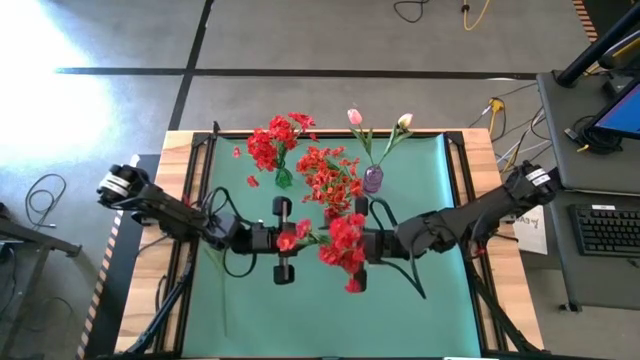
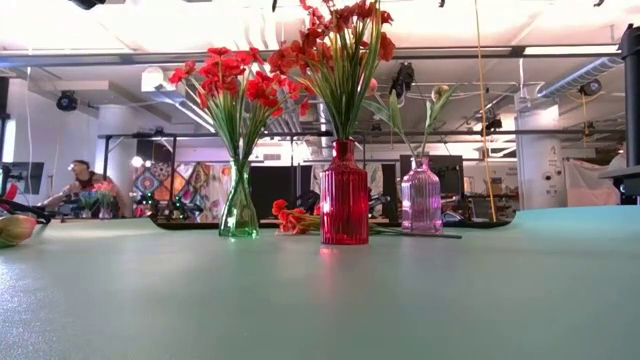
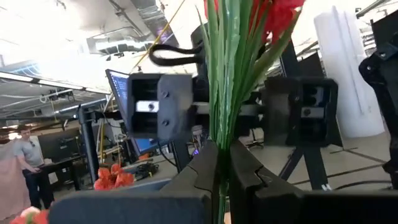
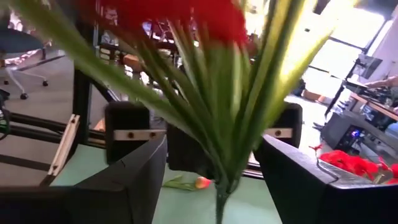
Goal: Sort flowers into vase by color
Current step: Put the red flowers into the green vase
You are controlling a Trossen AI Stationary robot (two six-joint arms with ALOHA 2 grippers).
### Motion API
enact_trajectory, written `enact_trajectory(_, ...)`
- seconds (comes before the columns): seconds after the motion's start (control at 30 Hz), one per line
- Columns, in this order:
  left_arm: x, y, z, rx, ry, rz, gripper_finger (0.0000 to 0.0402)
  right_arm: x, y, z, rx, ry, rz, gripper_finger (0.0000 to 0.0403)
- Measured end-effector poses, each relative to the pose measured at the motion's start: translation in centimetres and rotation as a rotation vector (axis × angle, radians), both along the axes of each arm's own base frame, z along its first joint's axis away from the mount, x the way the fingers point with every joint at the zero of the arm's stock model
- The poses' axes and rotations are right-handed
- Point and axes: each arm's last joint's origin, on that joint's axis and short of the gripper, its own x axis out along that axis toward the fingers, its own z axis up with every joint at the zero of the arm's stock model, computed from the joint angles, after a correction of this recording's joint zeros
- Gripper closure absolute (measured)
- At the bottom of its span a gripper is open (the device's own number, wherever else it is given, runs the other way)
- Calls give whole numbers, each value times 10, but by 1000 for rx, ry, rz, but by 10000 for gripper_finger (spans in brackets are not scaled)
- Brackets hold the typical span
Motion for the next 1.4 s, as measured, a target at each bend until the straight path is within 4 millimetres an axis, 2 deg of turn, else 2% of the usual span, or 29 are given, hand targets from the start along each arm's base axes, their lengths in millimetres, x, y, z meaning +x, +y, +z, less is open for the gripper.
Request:
enact_trajectory(0.2,13,-2,5,3,-7,17,401,1,-2,0,-2,-2,33,203)
enact_trajectory(0.37,18,-2,5,2,-4,18,392,1,-2,1,0,-8,33,261)
enact_trajectory(0.53,18,-3,4,-2,-2,9,363,2,-3,1,-8,-8,28,332)
enact_trajectory(0.7,18,-2,3,-28,25,4,315,1,-2,0,-21,7,35,384)
enact_trajectory(0.97,13,0,3,-89,155,-20,246,-7,-5,3,52,211,17,389)
enact_trajectory(1.23,-1,-1,7,-126,282,-89,224,-14,-8,-1,103,362,-23,390)
enact_trajectory(1.4,-5,1,16,-193,237,-120,219,-13,-8,-4,110,377,-28,390)
